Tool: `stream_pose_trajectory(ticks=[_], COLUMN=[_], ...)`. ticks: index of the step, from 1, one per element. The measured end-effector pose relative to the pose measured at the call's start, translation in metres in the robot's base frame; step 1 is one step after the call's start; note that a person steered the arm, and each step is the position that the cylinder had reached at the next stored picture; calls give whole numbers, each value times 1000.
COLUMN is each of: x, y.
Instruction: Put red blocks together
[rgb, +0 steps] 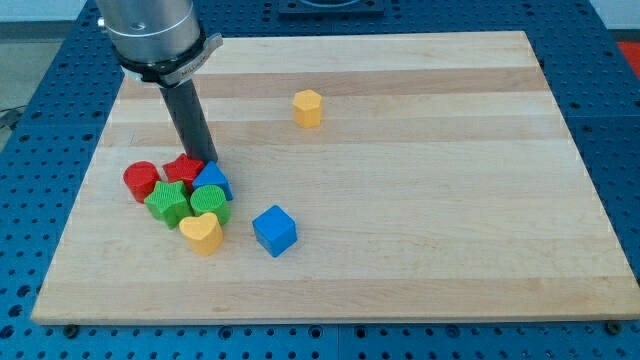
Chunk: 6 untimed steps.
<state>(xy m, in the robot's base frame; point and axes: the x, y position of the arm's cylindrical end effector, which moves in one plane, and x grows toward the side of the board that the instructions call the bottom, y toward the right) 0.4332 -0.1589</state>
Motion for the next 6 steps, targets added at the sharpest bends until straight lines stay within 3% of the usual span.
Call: stream_pose_trajectory(ticks=[1,2,4,5,6], x=[-28,-31,31,58,56], y=[-20,-61,-122,-123,-96])
